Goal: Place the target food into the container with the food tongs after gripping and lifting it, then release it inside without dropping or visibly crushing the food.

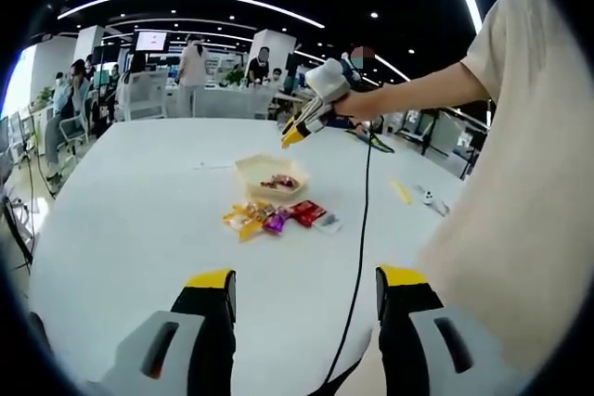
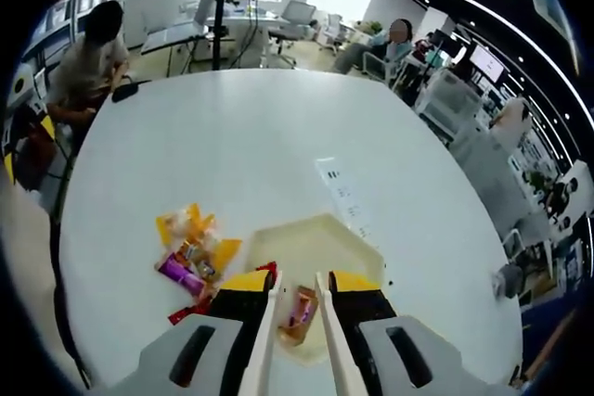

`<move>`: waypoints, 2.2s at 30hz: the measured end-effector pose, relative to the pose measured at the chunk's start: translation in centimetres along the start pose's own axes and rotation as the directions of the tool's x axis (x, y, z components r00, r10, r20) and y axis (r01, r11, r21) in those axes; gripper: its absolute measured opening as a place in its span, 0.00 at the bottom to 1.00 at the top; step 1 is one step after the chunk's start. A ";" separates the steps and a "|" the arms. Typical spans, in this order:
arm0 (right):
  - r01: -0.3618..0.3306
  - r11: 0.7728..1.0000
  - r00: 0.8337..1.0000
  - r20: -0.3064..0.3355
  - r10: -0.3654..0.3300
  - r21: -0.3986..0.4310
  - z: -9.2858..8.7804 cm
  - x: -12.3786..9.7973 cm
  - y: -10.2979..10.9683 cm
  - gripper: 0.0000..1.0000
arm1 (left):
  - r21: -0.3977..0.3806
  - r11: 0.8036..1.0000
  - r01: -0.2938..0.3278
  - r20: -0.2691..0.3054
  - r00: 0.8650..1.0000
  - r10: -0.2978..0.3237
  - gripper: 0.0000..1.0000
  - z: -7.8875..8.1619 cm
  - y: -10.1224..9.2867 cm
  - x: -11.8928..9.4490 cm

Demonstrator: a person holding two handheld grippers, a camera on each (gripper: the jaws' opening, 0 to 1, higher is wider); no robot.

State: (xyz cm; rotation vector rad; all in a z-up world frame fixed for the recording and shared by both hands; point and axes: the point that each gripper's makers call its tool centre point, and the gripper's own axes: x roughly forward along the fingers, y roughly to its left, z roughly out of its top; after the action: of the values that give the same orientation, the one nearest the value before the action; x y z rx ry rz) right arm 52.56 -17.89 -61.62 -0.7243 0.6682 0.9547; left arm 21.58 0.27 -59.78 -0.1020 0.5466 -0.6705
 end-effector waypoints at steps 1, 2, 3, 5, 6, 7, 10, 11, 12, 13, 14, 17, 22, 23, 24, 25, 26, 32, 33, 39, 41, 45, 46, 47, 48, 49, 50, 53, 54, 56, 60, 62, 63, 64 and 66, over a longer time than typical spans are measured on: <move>0.000 1.000 1.000 0.000 0.000 0.001 0.0 0.0 0.0 0.24 | 0.000 1.000 0.000 0.000 1.000 0.000 0.61 0.0 0.0 0.0; -0.001 1.000 1.000 0.001 0.001 0.002 -0.1 0.0 0.1 0.24 | 0.001 1.000 0.001 -0.002 1.000 -0.001 0.61 0.0 0.0 0.0; -0.002 1.000 1.000 0.001 0.002 0.004 -0.1 0.0 0.1 0.24 | 0.001 1.000 0.001 -0.002 1.000 -0.001 0.61 0.0 -0.1 0.1; -0.012 1.000 1.000 -0.004 0.012 0.006 -0.3 0.0 0.4 0.24 | 0.001 1.000 0.002 -0.002 1.000 -0.002 0.61 0.1 -0.2 0.1; -0.015 1.000 1.000 -0.005 0.015 0.007 -0.4 0.0 0.5 0.24 | 0.001 1.000 0.002 -0.003 1.000 -0.002 0.61 0.2 -0.2 0.2; -0.018 1.000 1.000 -0.007 0.018 0.008 -0.6 0.0 0.7 0.24 | 0.002 1.000 0.004 -0.004 1.000 -0.004 0.61 0.2 -0.3 0.2; -0.032 0.999 0.999 -0.013 0.033 0.014 -1.3 -0.1 1.3 0.24 | 0.004 1.000 0.006 -0.004 1.000 -0.006 0.61 0.2 -0.3 0.3; -0.040 0.999 0.999 -0.015 0.040 0.017 -1.6 -0.1 1.4 0.24 | 0.005 1.000 0.007 -0.005 1.000 -0.007 0.61 0.2 -0.4 0.3; -0.048 0.999 0.999 -0.017 0.048 0.024 -1.8 -0.2 1.8 0.25 | 0.006 1.000 0.009 -0.005 1.000 -0.008 0.61 0.3 -0.5 0.4; -0.048 0.999 0.999 -0.019 0.049 0.024 -1.9 -0.3 2.1 0.25 | 0.006 1.000 0.010 -0.005 1.000 -0.009 0.61 0.3 -0.5 0.4; -0.053 0.998 0.998 -0.022 0.053 0.026 -2.2 -0.3 2.4 0.25 | 0.007 1.000 0.012 -0.006 1.000 -0.012 0.61 0.3 -0.6 0.4; -0.062 0.998 0.998 -0.026 0.063 0.032 -2.6 -0.6 3.3 0.25 | 0.010 1.000 0.018 -0.008 1.000 -0.018 0.61 0.3 -0.8 0.6; -0.094 0.994 0.995 -0.038 0.096 0.047 -3.7 -0.9 5.0 0.25 | 0.015 1.000 0.026 -0.009 1.000 -0.026 0.61 0.5 -1.2 0.8; -0.105 0.993 0.993 -0.043 0.107 0.049 -4.1 -1.0 5.5 0.25 | 0.018 0.999 0.029 -0.009 1.000 -0.029 0.61 0.5 -1.3 0.9; -0.109 0.993 0.993 -0.046 0.111 0.048 -4.3 -1.0 5.8 0.25 | 0.019 0.999 0.030 -0.008 1.000 -0.030 0.61 0.6 -1.3 0.9; -0.113 0.993 0.992 -0.050 0.115 0.047 -4.5 -1.0 6.0 0.25 | 0.020 0.999 0.032 -0.008 0.999 -0.031 0.61 0.6 -1.4 1.0; -0.118 0.992 0.991 -0.052 0.120 0.047 -4.6 -1.1 6.3 0.25 | 0.021 0.999 0.032 -0.007 0.999 -0.032 0.61 0.6 -1.4 1.0; -0.163 0.986 0.983 -0.073 0.166 0.041 -5.8 -1.2 8.3 0.26 | 0.023 0.999 0.035 -0.009 0.999 -0.035 0.61 0.6 -1.8 1.0; -0.166 0.985 0.983 -0.076 0.169 0.038 -5.9 -1.2 8.4 0.25 | 0.023 0.999 0.035 -0.009 0.999 -0.035 0.61 0.6 -1.8 0.9; -0.204 0.979 0.973 -0.103 0.205 0.020 -7.0 -0.9 10.1 0.25 | 0.020 0.999 0.032 -0.008 0.999 -0.032 0.61 0.4 -2.0 0.8; -0.217 0.976 0.969 -0.115 0.217 0.007 -7.4 -1.0 10.7 0.26 | 0.019 0.999 0.033 -0.007 0.999 -0.033 0.61 0.3 -2.2 0.9; -0.231 0.973 0.965 -0.133 0.228 -0.008 -8.0 -1.1 11.3 0.26 | 0.016 0.999 0.032 -0.004 0.999 -0.032 0.61 0.3 -2.2 0.9; -0.232 0.973 0.964 -0.134 0.229 -0.008 -8.0 -1.1 11.3 0.26 | 0.016 0.999 0.033 -0.004 0.999 -0.033 0.61 0.3 -2.2 0.9; -0.237 0.971 0.962 -0.138 0.234 -0.011 -8.2 -1.1 11.6 0.26 | 0.015 0.999 0.033 -0.003 0.999 -0.033 0.61 0.3 -2.3 1.0; -0.240 0.971 0.961 -0.143 0.236 -0.015 -8.3 -1.1 11.7 0.26 | 0.015 0.999 0.033 -0.002 0.999 -0.033 0.61 0.3 -2.3 1.0; -0.244 0.970 0.960 -0.148 0.238 -0.021 -8.4 -1.1 11.9 0.25 | 0.015 0.999 0.033 -0.002 0.999 -0.033 0.61 0.3 -2.3 1.0; -0.247 0.969 0.958 -0.156 0.239 -0.031 -8.7 -0.8 11.8 0.25 | 0.014 0.999 0.033 -0.001 0.999 -0.033 0.61 0.3 -2.3 1.0; -0.252 0.967 0.956 -0.165 0.241 -0.049 -8.9 -0.6 11.9 0.25 | 0.014 0.999 0.035 -0.001 0.999 -0.035 0.61 0.2 -2.3 1.0; -0.254 0.966 0.955 -0.168 0.243 -0.053 -9.0 -0.6 12.1 0.25 | 0.013 0.999 0.035 -0.002 0.999 -0.035 0.61 0.2 -2.3 1.0; -0.256 0.964 0.954 -0.174 0.242 -0.064 -9.1 -0.5 12.2 0.25 | 0.011 0.999 0.035 -0.002 0.999 -0.035 0.61 0.1 -2.3 1.0; -0.247 0.966 0.957 -0.173 0.231 -0.076 -9.0 -0.4 12.2 0.25 | 0.006 0.999 0.032 -0.004 0.999 -0.032 0.61 -0.1 -2.3 0.9; -0.247 0.966 0.957 -0.173 0.231 -0.080 -9.0 -0.3 12.2 0.25 | 0.004 1.000 0.031 -0.006 0.999 -0.031 0.61 -0.3 -2.3 0.8; -0.252 0.964 0.956 -0.177 0.234 -0.084 -9.1 -0.2 12.3 0.25 | 0.002 1.000 0.031 -0.008 1.000 -0.031 0.61 -0.4 -2.3 0.8; -0.255 0.962 0.955 -0.181 0.236 -0.093 -9.2 -0.2 12.3 0.25 | 0.000 1.000 0.030 -0.009 1.000 -0.030 0.61 -0.4 -2.3 0.8; -0.259 0.960 0.953 -0.186 0.238 -0.103 -9.3 -0.1 12.5 0.25 | -0.002 1.000 0.030 -0.010 1.000 -0.030 0.61 -0.5 -2.3 0.8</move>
State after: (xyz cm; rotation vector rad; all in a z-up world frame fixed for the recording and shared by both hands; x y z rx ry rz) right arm 39.74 -20.42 -70.04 -0.8550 0.8715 1.1834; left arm 20.52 -1.95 -59.96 -0.1087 0.5567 -0.6996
